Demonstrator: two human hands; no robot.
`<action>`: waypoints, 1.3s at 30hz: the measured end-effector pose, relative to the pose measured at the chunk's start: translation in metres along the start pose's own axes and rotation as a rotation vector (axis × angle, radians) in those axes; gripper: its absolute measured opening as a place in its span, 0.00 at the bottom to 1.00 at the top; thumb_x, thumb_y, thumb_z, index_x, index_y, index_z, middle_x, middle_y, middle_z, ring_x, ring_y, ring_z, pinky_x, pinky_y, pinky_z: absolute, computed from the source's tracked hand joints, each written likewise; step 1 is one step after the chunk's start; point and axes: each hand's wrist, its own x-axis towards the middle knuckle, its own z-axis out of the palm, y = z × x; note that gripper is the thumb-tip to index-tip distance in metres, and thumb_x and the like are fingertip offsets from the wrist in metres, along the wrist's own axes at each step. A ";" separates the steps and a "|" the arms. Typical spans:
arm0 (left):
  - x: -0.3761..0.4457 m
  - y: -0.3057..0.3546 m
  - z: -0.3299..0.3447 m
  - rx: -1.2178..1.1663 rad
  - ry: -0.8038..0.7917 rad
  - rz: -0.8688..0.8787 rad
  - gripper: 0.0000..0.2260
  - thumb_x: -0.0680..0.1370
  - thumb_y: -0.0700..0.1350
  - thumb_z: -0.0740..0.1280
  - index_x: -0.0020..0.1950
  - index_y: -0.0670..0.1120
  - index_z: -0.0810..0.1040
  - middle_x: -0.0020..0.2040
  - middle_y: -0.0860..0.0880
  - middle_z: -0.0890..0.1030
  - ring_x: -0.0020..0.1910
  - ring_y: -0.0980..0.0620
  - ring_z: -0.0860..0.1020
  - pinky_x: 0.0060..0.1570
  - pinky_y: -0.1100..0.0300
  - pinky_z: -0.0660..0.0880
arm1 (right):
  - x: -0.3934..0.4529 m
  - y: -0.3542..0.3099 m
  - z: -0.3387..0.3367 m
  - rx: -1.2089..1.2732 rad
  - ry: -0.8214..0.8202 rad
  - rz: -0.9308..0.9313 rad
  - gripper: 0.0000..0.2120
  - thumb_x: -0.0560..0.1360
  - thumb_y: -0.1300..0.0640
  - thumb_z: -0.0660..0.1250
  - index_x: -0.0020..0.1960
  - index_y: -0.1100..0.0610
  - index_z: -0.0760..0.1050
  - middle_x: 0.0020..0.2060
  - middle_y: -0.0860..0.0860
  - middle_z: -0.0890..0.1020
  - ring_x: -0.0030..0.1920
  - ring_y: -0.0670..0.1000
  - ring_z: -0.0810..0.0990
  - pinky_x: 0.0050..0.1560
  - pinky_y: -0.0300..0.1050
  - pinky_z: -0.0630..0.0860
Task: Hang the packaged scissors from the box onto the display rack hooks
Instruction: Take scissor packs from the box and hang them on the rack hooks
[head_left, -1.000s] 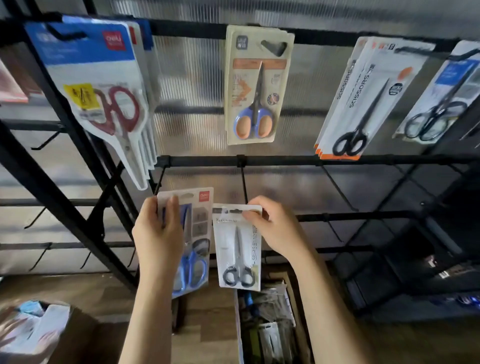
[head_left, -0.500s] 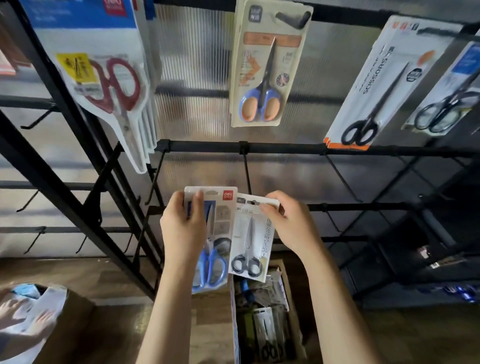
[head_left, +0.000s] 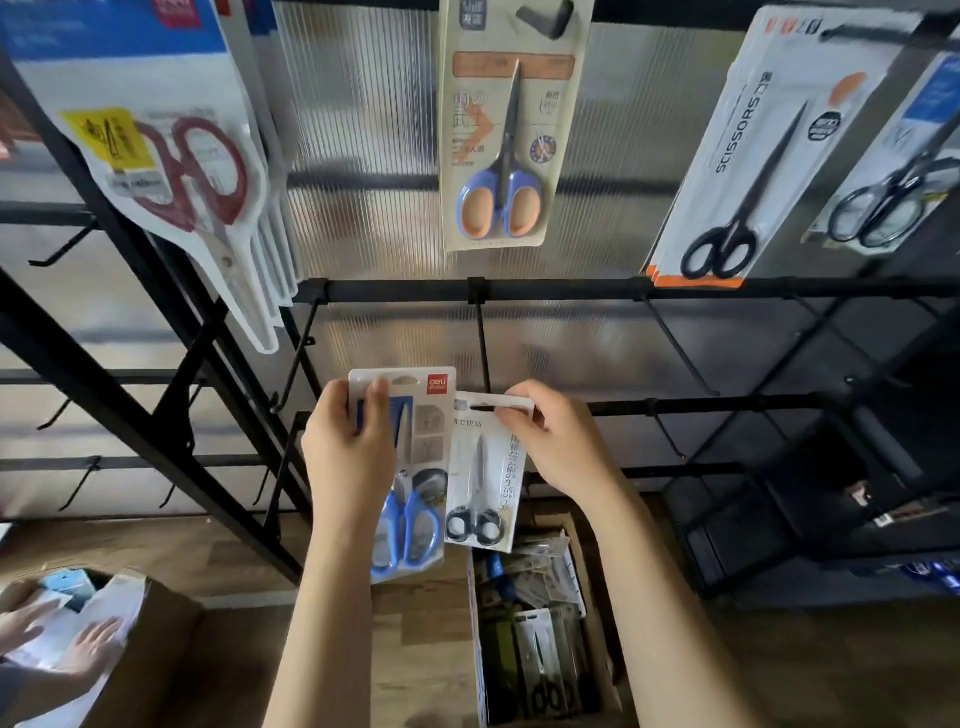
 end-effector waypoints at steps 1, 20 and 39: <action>0.001 0.000 0.000 0.000 0.003 -0.002 0.19 0.80 0.44 0.62 0.31 0.48 0.60 0.28 0.53 0.63 0.25 0.58 0.62 0.29 0.61 0.59 | 0.001 0.001 0.000 0.001 -0.002 -0.005 0.05 0.79 0.54 0.63 0.52 0.53 0.76 0.38 0.44 0.78 0.34 0.40 0.74 0.33 0.29 0.68; 0.012 -0.001 -0.001 -0.013 0.048 0.044 0.17 0.80 0.45 0.63 0.32 0.50 0.62 0.28 0.54 0.64 0.26 0.59 0.64 0.28 0.66 0.61 | 0.073 0.019 0.001 -0.068 0.015 -0.001 0.06 0.80 0.54 0.59 0.53 0.54 0.73 0.40 0.48 0.77 0.39 0.47 0.76 0.34 0.40 0.72; 0.009 -0.023 -0.015 0.039 0.025 0.011 0.15 0.80 0.46 0.62 0.34 0.46 0.66 0.29 0.51 0.68 0.26 0.61 0.65 0.27 0.69 0.64 | 0.149 0.028 0.020 -0.139 0.286 0.096 0.14 0.79 0.58 0.60 0.63 0.61 0.69 0.58 0.59 0.78 0.57 0.59 0.75 0.53 0.48 0.70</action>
